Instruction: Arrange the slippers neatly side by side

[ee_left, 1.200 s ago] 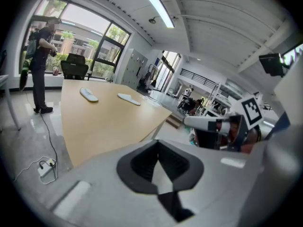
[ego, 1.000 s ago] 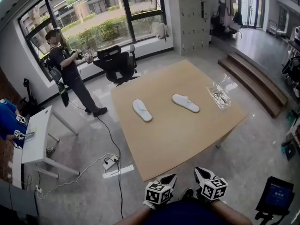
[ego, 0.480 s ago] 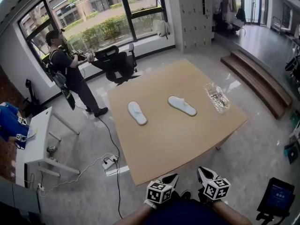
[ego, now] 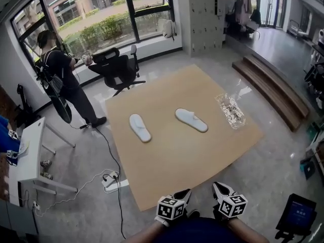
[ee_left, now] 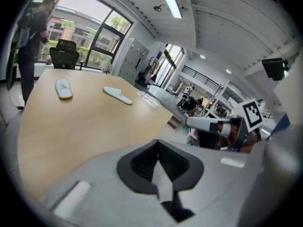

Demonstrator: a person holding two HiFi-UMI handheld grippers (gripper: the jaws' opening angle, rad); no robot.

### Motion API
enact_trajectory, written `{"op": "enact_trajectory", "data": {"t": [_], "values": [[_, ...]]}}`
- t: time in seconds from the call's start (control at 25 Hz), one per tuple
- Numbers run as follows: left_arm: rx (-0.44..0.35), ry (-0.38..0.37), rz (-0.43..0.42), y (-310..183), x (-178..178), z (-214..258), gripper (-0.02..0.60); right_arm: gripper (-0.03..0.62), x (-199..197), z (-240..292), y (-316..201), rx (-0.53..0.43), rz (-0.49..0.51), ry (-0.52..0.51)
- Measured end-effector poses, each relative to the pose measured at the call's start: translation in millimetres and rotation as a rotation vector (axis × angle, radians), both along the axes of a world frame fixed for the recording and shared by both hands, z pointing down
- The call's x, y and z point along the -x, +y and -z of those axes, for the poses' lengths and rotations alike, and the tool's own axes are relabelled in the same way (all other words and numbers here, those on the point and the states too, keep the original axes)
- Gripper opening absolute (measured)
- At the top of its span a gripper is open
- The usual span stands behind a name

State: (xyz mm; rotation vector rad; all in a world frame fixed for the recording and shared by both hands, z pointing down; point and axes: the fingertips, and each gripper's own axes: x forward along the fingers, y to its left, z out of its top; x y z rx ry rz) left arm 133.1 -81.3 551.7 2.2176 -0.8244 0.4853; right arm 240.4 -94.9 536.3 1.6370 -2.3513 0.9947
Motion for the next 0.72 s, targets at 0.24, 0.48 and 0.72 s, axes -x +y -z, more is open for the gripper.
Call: {"op": "enact_trajectory", "data": {"t": [0.24,0.48,0.72], "values": [[0.012,0.007,0.004,-55,10,-5,0.003,0.011,11,-2,-50,-0.005,0.013,0.031],[-0.003,0.013,-0.007,-99,18,-2,0.003,0.011,25,-5,-90,0.013,0.022,0.047],[0.036,0.047,0.019,-135,36,-15,0.003,0.011,50,-16,-125,0.056,0.079,0.077]]}}
